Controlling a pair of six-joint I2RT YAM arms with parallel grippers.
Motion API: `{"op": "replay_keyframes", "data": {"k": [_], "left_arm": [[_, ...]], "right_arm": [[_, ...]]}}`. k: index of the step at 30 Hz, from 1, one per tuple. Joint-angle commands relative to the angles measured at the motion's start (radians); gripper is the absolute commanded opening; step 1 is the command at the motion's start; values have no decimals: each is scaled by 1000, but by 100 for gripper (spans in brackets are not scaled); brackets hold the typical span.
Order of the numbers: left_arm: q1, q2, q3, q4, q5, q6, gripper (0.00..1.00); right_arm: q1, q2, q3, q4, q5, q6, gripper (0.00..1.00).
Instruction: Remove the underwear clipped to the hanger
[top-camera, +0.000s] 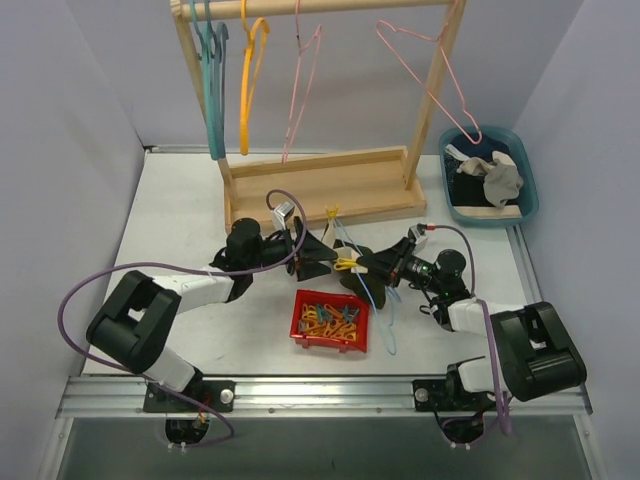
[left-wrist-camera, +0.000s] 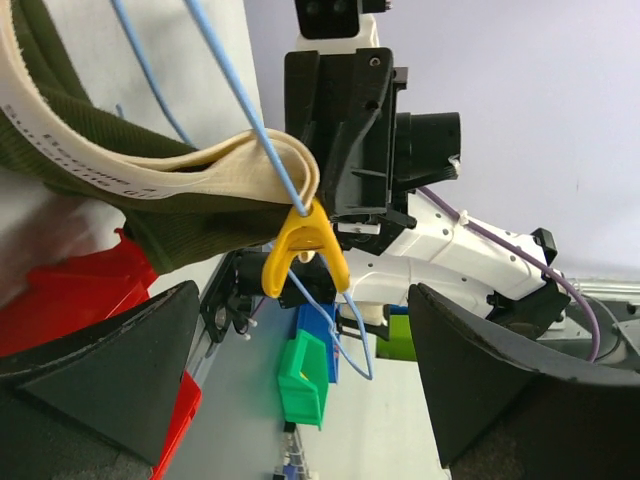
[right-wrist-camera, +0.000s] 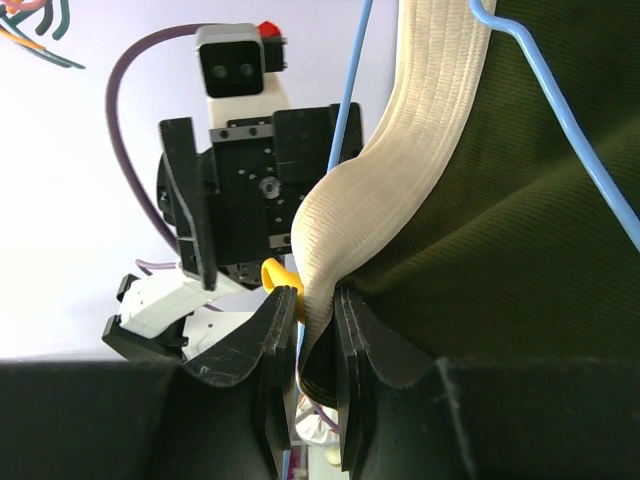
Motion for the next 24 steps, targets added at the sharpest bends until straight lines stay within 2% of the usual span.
{"op": "replay_keyframes", "data": {"k": [1,8,10,20,24], "left_arm": [[-12,36,6,68,32,-45,94],[-44,103,70,129,33,-88,100],[-49,111,78,121,38,-88,89],[-46,146,72,163,49,-117,64],[-49,162,77,198,56,-137,51]], "right_arm": [[-6,22,33,459,-34,37,0],[-6,17,33,484,-46,48,0],[-6,7,34,457,-45,34,0],[-5,-61,45,352,-63,-32,0],[-6,-105,53,237,-60,-84,0]]}}
